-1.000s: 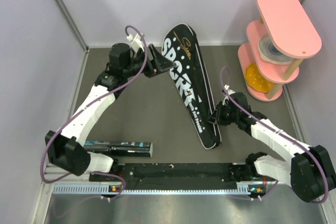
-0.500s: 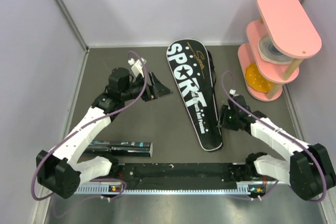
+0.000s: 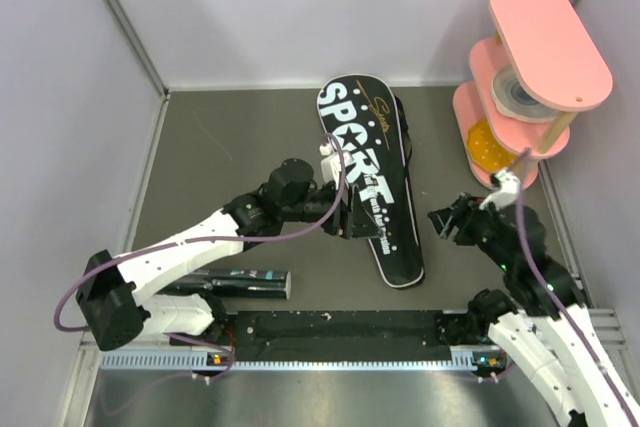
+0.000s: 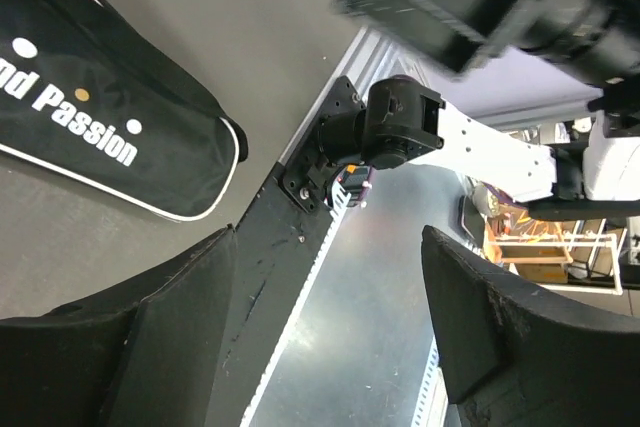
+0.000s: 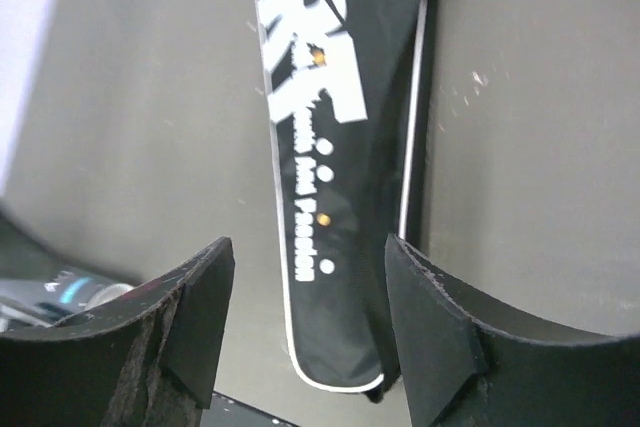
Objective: Pack up the badminton gear
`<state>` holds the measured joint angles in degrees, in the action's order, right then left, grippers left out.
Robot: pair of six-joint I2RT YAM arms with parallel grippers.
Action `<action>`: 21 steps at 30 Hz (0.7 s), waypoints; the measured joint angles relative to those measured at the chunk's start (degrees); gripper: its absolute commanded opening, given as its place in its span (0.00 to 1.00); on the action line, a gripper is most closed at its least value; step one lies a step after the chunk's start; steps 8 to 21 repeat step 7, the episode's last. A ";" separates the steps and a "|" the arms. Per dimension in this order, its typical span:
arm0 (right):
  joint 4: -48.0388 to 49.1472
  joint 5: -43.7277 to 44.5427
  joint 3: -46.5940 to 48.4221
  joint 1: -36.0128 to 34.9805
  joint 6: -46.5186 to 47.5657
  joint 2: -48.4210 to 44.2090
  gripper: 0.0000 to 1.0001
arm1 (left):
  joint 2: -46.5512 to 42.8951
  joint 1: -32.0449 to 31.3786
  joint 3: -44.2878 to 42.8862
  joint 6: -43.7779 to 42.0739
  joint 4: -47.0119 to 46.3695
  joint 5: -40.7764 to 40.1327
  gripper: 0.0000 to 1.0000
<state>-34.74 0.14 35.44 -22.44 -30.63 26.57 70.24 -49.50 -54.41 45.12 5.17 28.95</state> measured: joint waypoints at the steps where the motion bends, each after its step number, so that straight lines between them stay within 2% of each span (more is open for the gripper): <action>1: -0.66 -0.24 0.74 0.00 -0.02 -2.25 0.68 | 0.17 -0.85 0.00 -0.35 -0.02 -0.20 0.78; 2: -1.73 -0.37 2.10 0.00 -0.07 -5.31 0.78 | 0.17 -1.46 0.00 -0.76 0.00 -0.55 0.78; 4: -3.17 -0.24 5.11 0.00 -0.37 -9.75 0.83 | -0.79 -1.88 -0.02 -2.10 -0.26 -1.86 0.78; 5: -3.76 -0.15 6.32 0.00 -0.37 -11.23 0.98 | -1.79 -1.88 -0.02 -2.99 -0.24 -2.89 0.78; 7: -5.03 -0.11 9.29 0.00 -0.35 -14.75 0.99 | -4.85 -1.86 -0.02 -5.14 -0.28 -4.98 0.79; 21: -5.03 -0.11 9.29 0.00 -0.35 -14.75 0.99 | -4.85 -1.86 -0.02 -5.14 -0.28 -4.98 0.79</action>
